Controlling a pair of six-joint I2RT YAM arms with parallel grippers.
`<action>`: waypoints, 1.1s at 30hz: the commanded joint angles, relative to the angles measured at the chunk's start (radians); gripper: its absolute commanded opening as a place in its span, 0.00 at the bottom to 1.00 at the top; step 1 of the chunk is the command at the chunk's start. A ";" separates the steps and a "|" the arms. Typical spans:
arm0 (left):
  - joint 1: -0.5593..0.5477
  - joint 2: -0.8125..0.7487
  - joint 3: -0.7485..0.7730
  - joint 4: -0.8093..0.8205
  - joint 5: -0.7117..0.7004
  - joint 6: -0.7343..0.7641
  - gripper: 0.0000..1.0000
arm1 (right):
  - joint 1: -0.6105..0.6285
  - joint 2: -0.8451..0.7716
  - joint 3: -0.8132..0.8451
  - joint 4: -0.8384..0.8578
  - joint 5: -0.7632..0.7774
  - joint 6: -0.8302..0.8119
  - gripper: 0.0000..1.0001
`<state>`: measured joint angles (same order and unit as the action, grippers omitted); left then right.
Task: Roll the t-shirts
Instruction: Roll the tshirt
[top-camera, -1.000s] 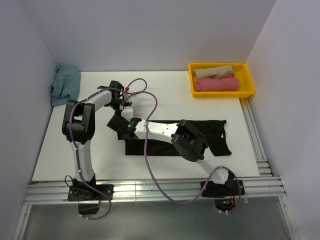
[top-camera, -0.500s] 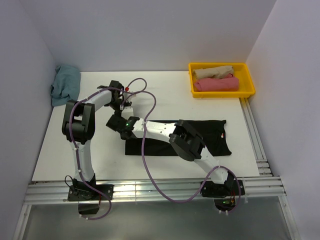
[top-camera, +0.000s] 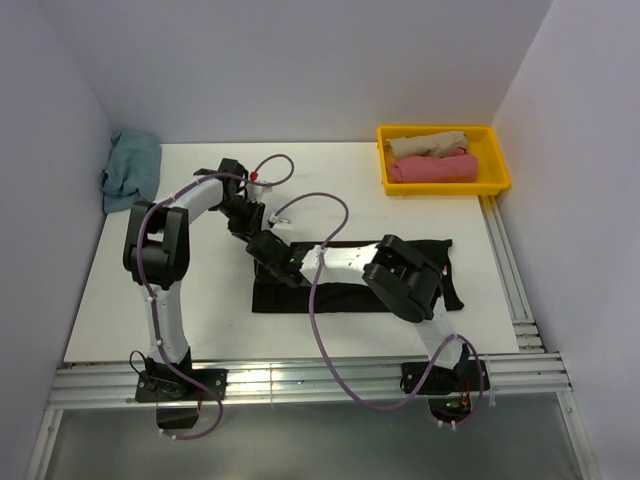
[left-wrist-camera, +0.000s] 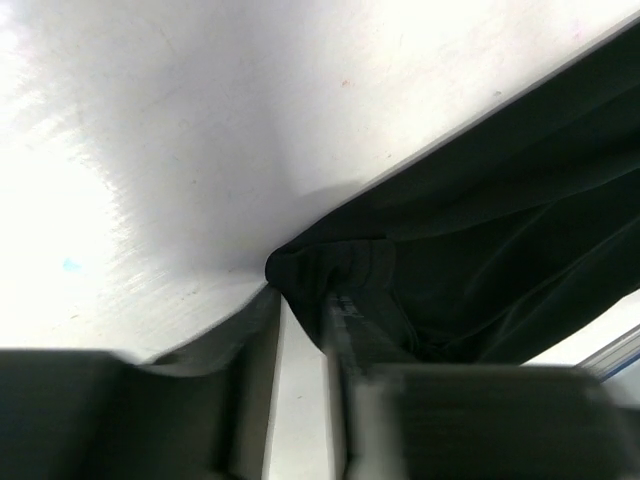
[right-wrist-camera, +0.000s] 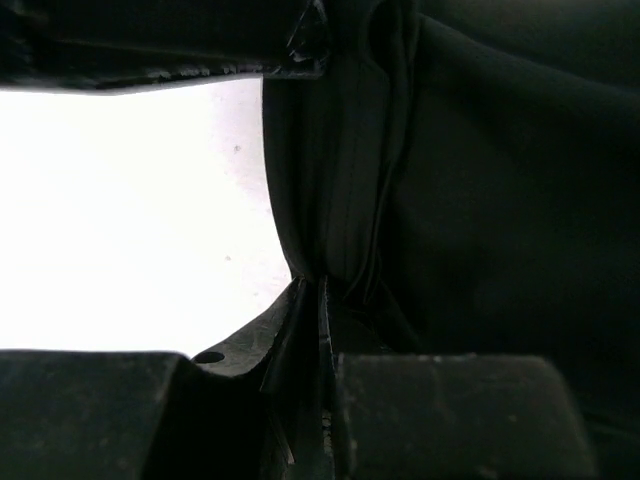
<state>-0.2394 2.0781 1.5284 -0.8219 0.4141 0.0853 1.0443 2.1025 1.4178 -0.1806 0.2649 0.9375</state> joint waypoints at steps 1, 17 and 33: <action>-0.003 -0.076 0.062 0.009 0.002 0.005 0.32 | -0.030 -0.074 -0.136 0.168 -0.133 0.063 0.14; 0.077 -0.139 0.015 0.000 0.207 0.086 0.66 | -0.187 -0.065 -0.617 1.102 -0.440 0.495 0.12; 0.078 -0.119 -0.200 0.185 0.374 0.073 0.67 | -0.224 0.088 -0.706 1.478 -0.498 0.704 0.09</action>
<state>-0.1532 1.9713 1.3529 -0.7097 0.7227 0.1699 0.8326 2.1571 0.7280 1.1866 -0.2165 1.5761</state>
